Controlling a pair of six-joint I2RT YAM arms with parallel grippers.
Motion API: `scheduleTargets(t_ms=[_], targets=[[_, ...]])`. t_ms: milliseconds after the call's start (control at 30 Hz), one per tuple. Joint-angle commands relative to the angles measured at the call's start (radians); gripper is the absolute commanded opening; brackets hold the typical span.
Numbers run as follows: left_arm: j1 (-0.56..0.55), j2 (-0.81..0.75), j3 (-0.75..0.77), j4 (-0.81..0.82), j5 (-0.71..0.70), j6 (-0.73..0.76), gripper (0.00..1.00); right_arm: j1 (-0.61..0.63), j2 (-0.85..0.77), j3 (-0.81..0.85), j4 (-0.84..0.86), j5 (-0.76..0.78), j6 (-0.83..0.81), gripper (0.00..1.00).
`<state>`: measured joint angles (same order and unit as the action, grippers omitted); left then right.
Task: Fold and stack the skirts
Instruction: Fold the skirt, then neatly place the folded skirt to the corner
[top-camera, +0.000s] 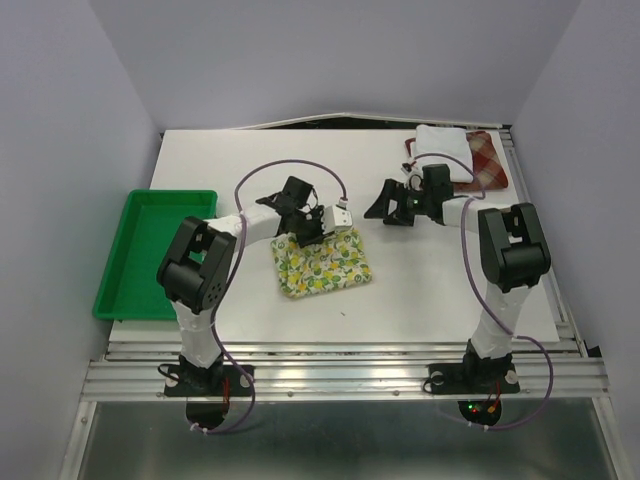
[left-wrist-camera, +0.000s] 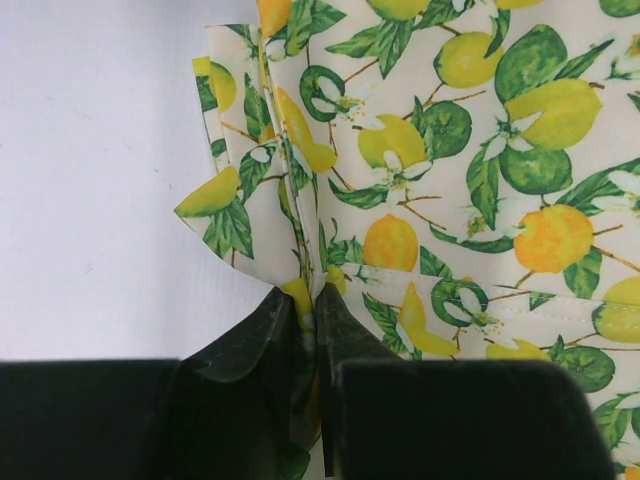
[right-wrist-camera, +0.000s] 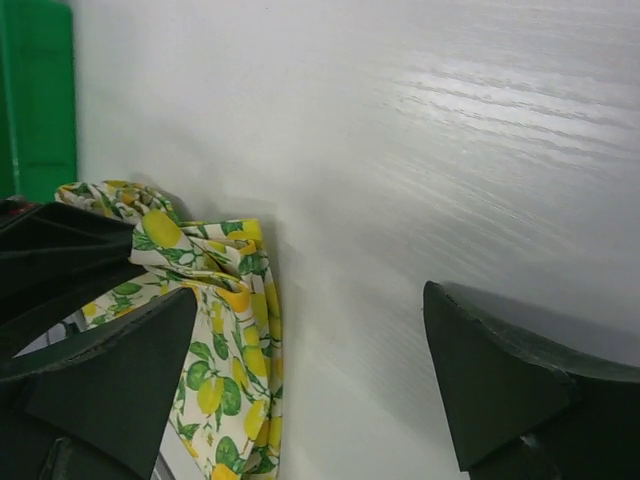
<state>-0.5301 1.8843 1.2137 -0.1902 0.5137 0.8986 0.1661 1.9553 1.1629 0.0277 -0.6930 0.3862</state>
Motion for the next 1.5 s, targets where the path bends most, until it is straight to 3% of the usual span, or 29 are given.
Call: scheduleTargets(t_ms=[0, 100, 300, 433, 900, 1000, 1233, 1467], targets=[[-0.004, -0.102, -0.052, 0.11, -0.007, 0.037, 0.0, 0.009, 0.024, -0.049, 0.2, -0.155, 0.084, 1.0], [-0.005, -0.119, -0.059, 0.112, -0.001, 0.048, 0.0, 0.009, 0.021, -0.127, 0.459, -0.23, 0.15, 1.0], [-0.01, -0.154, -0.098, 0.13, 0.029, 0.089, 0.0, 0.044, 0.079, -0.157, 0.576, -0.234, 0.157, 1.0], [-0.011, -0.159, -0.106, 0.136, 0.026, 0.088, 0.0, 0.09, 0.119, -0.205, 0.743, -0.26, 0.203, 1.0], [0.001, -0.122, -0.077, 0.178, 0.025, 0.019, 0.0, 0.131, 0.149, -0.312, 0.89, -0.3, 0.286, 1.0], [0.008, -0.099, -0.048, 0.181, 0.025, -0.015, 0.0, 0.141, 0.169, -0.327, 0.943, -0.28, 0.364, 1.0], [0.044, -0.045, 0.026, 0.169, 0.031, -0.095, 0.0, 0.15, 0.234, -0.388, 1.129, -0.221, 0.562, 0.96], [0.061, -0.027, 0.055, 0.166, 0.043, -0.136, 0.0, 0.17, 0.235, -0.413, 1.108, -0.137, 0.585, 0.88]])
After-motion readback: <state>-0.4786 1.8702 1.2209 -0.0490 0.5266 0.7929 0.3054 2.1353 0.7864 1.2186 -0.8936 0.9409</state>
